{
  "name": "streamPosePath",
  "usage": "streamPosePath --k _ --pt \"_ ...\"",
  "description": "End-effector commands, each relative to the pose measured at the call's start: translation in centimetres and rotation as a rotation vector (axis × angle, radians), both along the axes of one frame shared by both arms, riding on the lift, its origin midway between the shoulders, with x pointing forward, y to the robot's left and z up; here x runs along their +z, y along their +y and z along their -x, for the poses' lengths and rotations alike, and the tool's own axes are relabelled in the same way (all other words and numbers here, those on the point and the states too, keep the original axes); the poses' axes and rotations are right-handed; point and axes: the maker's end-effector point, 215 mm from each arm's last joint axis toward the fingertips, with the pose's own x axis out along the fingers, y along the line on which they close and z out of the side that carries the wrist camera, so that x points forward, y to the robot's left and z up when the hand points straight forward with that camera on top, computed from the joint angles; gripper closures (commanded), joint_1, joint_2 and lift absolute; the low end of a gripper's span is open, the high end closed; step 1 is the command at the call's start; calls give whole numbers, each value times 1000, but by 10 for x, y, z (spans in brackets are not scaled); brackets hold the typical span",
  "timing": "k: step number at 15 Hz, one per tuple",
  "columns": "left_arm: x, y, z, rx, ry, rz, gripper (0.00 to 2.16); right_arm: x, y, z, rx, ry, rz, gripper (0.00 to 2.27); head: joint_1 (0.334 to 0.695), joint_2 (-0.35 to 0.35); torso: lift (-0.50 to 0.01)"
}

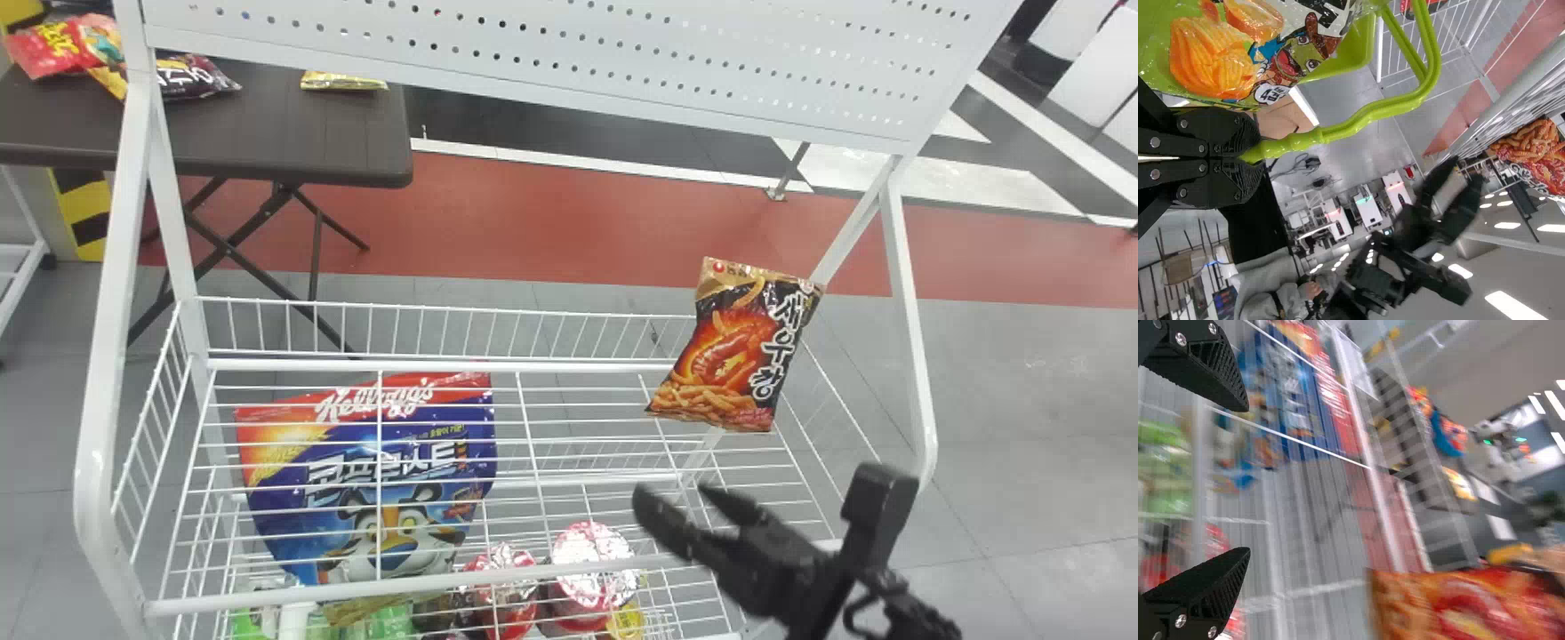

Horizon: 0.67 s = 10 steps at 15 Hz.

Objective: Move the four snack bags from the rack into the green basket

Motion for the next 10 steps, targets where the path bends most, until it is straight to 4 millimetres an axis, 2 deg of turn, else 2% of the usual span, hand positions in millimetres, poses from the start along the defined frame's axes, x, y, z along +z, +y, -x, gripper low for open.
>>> streamPosePath --k 1,4,6,8,10 --pt "0 0 0 -1 2 -1 2024 42 -23 -58 -75 -183 101 60 695 -350 0" --pt "-1 7 0 3 2 -6 2024 71 -60 -109 -195 -318 235 87 695 -350 0" --pt "-1 9 -2 8 2 -3 2024 77 -81 -125 -271 -330 302 87 695 -350 0" --pt "1 8 -4 4 -2 0 2024 67 -101 -133 -345 -297 334 87 695 -350 0" --pt "1 8 -5 4 -2 -1 2024 41 -117 -145 -352 -231 338 90 695 -350 0"
